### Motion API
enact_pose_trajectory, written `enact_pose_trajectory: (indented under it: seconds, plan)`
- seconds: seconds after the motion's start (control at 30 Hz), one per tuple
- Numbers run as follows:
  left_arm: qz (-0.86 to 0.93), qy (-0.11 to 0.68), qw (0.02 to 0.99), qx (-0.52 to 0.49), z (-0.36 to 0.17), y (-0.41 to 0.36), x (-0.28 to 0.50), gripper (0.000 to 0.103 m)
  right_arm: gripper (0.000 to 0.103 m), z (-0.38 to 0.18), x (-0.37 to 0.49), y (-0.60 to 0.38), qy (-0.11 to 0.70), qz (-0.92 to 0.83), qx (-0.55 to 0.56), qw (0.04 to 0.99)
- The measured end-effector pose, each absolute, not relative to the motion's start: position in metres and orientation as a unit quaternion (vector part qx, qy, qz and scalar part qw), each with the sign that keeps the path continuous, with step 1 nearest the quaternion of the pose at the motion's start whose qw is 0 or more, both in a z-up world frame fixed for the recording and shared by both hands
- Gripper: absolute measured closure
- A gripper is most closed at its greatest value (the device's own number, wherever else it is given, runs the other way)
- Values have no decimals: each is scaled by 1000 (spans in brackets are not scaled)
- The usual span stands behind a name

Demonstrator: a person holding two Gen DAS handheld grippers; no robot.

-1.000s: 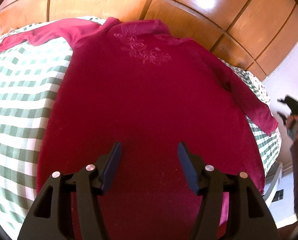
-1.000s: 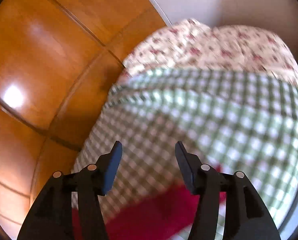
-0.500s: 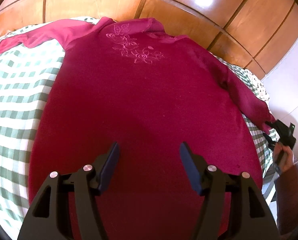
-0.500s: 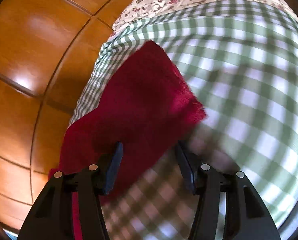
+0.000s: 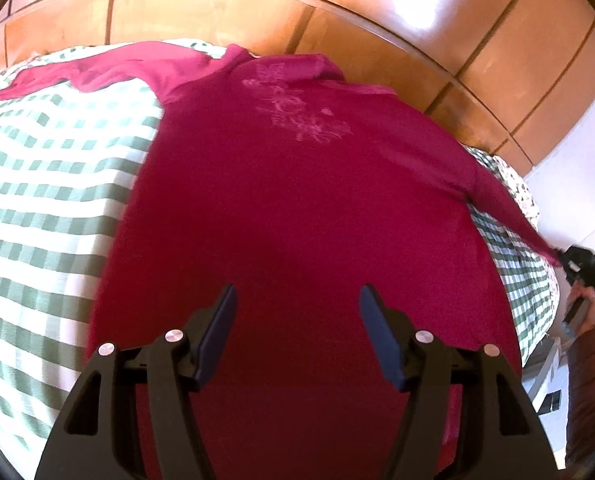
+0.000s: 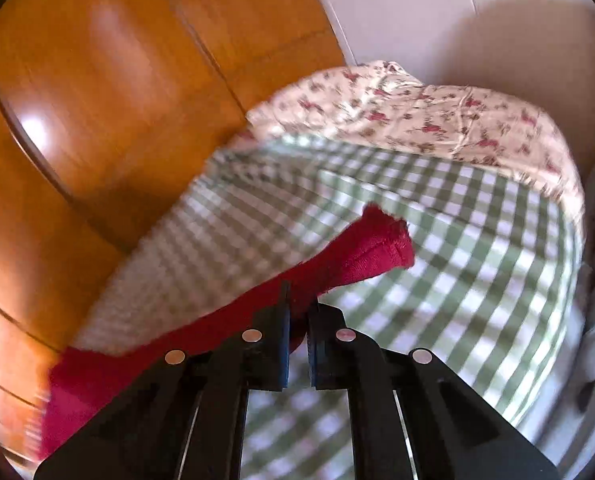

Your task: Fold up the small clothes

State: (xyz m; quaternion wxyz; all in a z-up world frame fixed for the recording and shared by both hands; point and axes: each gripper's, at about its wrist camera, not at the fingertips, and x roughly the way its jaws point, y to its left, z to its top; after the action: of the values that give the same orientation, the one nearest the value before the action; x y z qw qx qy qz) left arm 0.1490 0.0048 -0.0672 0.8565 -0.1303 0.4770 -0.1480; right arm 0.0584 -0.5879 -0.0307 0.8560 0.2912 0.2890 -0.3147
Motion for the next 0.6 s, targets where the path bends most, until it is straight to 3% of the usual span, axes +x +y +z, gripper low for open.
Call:
enact_pose_trajectory:
  seconds: [0.13,0.23,0.3,0.33,0.37,0.6]
  plan:
    - [-120,463,868,-136,-60,38,150,37,97,-64,92,-578,358,-341,211,843]
    - [-82,452,879,-131,-54,70,156,31,94,-82,85,-578,389,-348,225,823]
    - [-47,451,881,-136,-53,98,165,30,73,-81,79,-578,379,-350,241,822]
    - [-17,452,881,-140,-54,116,171,29,45,-78,77,-576,373,-350,243,824]
    - [7,452,880,-144,-55,133,178,29,33,-73,71,-569,362,-350,242,829]
    - [137,431,860,-238,-63,250,217,29,27,-35,73,-494,327,-297,207,873]
